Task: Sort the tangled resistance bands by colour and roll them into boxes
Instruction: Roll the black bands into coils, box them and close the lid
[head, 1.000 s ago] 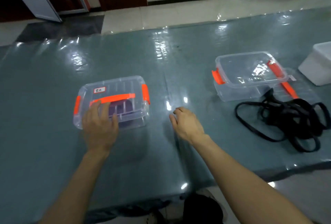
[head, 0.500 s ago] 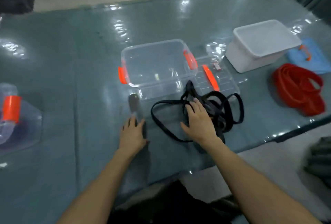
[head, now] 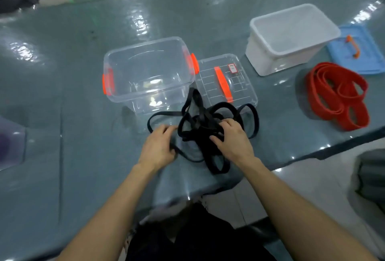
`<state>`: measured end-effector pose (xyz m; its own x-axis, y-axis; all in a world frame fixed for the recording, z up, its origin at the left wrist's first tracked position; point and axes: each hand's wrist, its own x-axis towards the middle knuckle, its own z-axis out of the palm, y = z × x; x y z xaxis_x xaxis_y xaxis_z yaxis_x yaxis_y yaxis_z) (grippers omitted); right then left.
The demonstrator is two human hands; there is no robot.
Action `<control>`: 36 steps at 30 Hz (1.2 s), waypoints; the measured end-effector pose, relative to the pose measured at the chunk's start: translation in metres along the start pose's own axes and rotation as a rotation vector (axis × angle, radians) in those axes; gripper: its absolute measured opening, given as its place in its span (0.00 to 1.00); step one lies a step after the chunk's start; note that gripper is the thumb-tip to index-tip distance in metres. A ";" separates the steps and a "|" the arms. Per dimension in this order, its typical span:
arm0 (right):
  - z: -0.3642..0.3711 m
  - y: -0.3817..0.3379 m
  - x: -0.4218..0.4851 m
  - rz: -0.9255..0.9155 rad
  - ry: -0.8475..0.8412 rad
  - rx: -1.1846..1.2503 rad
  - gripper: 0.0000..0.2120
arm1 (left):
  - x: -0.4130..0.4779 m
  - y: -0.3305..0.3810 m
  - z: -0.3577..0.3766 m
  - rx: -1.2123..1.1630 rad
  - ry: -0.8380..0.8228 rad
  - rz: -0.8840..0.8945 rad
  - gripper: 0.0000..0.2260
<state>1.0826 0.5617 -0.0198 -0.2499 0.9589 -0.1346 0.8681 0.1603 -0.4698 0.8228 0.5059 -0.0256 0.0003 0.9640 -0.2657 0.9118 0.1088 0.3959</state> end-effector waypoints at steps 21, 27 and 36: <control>-0.252 -0.134 0.081 -0.221 0.494 0.387 0.11 | 0.036 0.024 -0.130 -0.568 0.280 0.051 0.26; -0.281 -0.185 0.070 -0.339 0.205 0.466 0.10 | 0.049 0.083 -0.209 -0.716 0.176 0.253 0.53; -0.341 -0.261 0.059 -0.551 0.283 0.616 0.12 | 0.028 0.099 -0.329 -0.992 0.557 0.376 0.03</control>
<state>0.9870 0.6562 0.3925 -0.3789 0.8173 0.4340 0.2481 0.5416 -0.8032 0.7777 0.6231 0.2956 -0.2019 0.9213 0.3323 0.1788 -0.2989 0.9374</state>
